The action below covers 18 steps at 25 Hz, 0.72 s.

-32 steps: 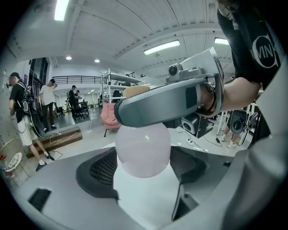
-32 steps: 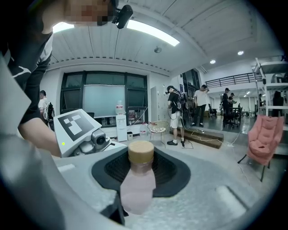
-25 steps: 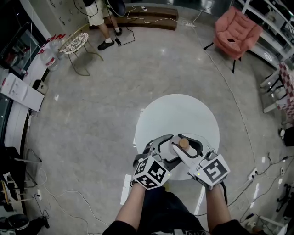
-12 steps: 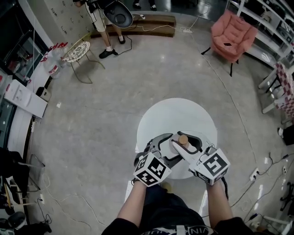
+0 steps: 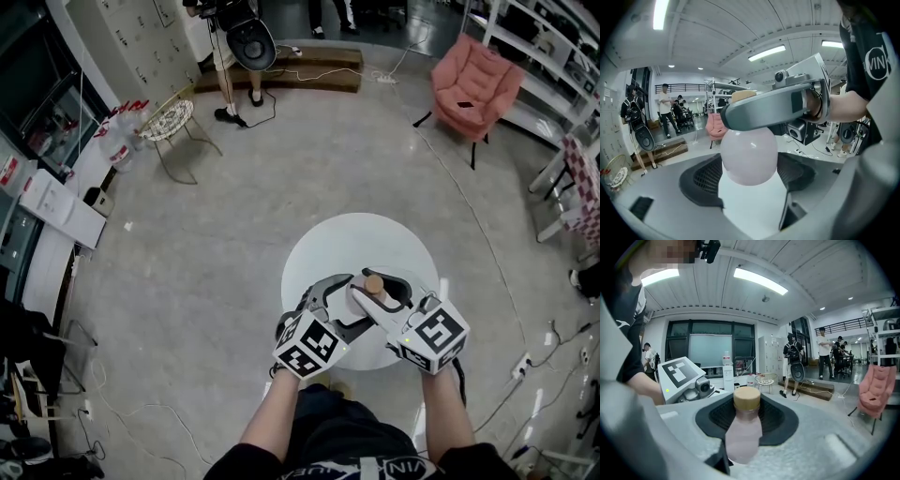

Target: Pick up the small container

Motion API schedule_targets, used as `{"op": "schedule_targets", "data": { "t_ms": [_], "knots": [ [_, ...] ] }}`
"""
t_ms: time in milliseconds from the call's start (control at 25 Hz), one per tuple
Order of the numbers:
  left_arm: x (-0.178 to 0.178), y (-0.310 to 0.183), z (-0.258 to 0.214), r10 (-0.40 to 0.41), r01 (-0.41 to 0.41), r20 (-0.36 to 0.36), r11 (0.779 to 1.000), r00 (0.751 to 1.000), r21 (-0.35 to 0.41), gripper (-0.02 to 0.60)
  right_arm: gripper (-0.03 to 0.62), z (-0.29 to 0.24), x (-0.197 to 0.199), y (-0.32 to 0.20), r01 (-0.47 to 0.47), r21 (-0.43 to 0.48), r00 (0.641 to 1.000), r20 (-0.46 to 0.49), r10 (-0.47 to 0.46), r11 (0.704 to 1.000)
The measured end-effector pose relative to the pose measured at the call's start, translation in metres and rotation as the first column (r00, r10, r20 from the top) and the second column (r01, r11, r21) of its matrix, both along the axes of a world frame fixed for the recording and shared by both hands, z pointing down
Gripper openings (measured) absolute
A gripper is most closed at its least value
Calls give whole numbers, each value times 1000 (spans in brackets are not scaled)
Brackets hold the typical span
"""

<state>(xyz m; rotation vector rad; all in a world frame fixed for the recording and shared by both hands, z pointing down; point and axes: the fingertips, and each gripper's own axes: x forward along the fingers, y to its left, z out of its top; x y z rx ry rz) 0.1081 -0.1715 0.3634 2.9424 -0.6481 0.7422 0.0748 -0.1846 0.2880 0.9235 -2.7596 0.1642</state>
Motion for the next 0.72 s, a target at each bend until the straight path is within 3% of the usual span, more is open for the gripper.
{"op": "schedule_targets", "data": {
  "t_ms": [720],
  "knots": [
    [16,2,-41,-4,6,-40,999,999,45,345,130,-40,16,5,18,35,1000,-7,-18,999]
  ]
}}
